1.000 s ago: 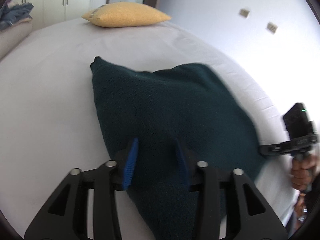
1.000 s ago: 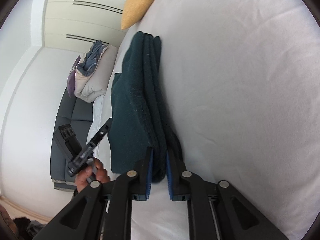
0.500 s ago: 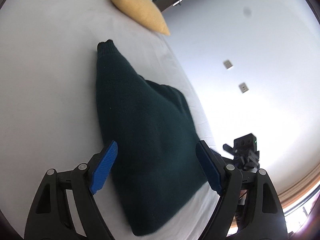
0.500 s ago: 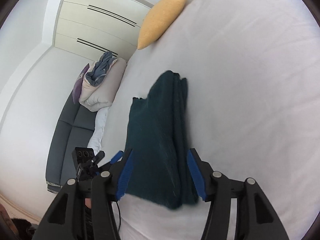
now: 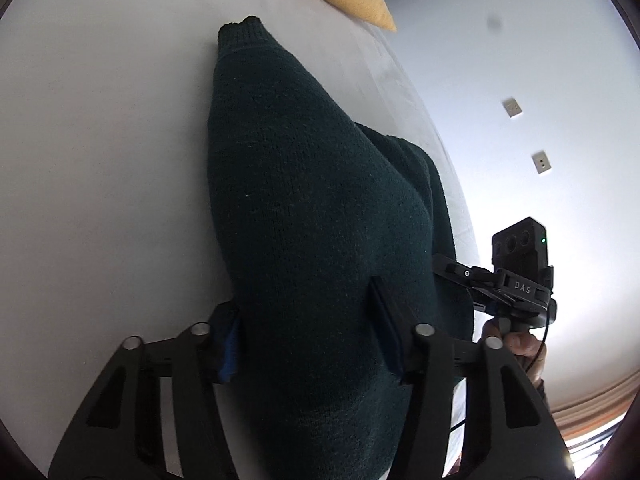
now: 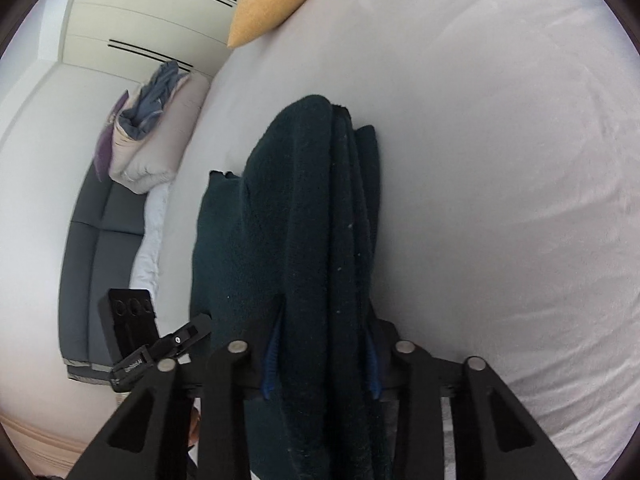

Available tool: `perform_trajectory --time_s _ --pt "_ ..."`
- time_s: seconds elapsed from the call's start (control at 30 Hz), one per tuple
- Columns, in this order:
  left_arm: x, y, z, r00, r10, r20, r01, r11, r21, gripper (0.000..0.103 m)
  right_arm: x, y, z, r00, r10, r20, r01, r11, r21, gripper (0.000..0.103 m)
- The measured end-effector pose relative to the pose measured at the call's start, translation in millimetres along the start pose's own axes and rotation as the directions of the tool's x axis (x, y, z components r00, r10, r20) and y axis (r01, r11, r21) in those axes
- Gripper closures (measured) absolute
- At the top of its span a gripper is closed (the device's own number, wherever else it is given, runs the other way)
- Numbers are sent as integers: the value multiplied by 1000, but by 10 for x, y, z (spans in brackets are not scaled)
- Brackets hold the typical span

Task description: Fold small clothes

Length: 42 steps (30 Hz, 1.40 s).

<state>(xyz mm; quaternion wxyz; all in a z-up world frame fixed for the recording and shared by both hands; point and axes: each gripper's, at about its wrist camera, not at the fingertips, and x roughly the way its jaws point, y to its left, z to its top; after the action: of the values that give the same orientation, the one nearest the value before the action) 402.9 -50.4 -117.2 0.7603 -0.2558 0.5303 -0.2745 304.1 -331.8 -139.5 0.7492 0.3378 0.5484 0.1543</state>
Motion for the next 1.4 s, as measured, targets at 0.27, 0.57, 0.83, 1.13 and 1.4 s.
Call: perform_trajectory --time_s 0.27,0.57,0.83,1.13,1.4 --pt "-372 -323 -120 993 109 39 -113 986 124 70 -292 686 -324 983 -146 108 167 961 -220 79" --pt "-1474 -547 -636 945 275 175 -315 910 269 70 -326 1702 -1260 977 -119 174 180 901 -395 79" --pt "-2227 -165 -1231 904 371 212 -417 876 243 70 147 2067 -1785 993 -79 83 106 907 -409 79" --pt "-2050 631 -1448 906 402 137 -420 895 152 65 802 1799 -1885 987 -160 10 154 933 -325 79" --pt "-1969 911 -1437 928 334 164 -352 932 93 37 852 1400 -1854 999 -48 20 51 966 -255 65"
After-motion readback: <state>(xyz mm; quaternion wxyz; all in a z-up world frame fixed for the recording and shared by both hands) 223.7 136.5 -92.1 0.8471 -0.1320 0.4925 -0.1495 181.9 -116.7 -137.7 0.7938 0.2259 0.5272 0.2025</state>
